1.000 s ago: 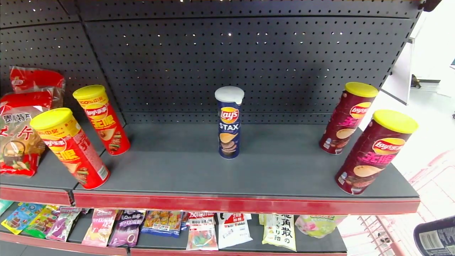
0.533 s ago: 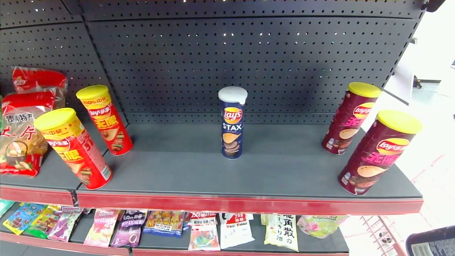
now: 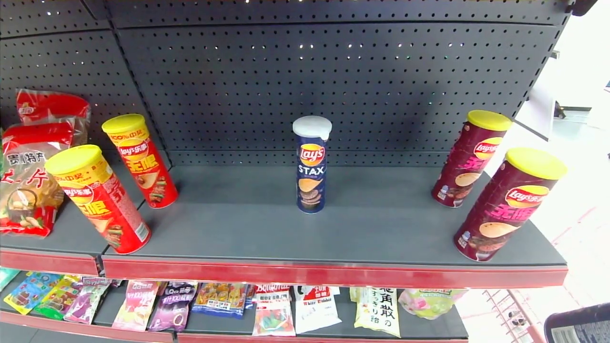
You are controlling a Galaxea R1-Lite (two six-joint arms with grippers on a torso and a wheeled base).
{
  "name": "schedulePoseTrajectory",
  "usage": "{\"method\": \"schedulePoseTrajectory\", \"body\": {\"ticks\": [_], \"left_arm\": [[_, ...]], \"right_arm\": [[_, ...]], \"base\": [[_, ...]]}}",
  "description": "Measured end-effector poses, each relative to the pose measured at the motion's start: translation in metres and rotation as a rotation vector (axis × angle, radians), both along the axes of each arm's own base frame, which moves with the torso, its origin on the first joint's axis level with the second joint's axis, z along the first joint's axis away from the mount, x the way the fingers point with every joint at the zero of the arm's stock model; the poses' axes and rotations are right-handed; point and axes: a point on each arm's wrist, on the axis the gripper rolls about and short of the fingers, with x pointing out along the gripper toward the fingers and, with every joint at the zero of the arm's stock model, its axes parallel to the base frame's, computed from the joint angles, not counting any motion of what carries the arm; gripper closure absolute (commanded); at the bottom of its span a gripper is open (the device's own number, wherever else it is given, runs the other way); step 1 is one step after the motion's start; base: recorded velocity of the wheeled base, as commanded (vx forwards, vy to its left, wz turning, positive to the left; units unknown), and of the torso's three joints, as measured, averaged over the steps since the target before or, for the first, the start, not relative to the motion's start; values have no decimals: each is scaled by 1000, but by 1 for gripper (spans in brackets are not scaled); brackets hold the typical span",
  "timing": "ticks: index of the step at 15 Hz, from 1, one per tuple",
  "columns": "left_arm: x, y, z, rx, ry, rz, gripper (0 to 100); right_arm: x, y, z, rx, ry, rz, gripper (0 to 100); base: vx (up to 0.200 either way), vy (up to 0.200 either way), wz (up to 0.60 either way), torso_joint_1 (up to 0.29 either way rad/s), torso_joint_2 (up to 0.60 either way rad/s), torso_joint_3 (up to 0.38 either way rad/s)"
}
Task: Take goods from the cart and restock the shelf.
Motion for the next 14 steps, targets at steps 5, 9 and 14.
{"method": "schedulePoseTrajectory", "body": {"ticks": [5,9,14], "left_arm": [[9,-2,98,-129,-36,-196,0],[74,-15,142,-17,113,-487,0],[181,-44,150,41,183,-728,0]], "right_arm": [[1,0,-7,-12,18,3,100],[-2,-1,-1,-5,-9,-1,100],[-3,-1,0,-3,-17,-11,100]], "base": [[0,0,0,0,0,0],[0,0,0,0,0,0],[0,0,0,0,0,0]]}}
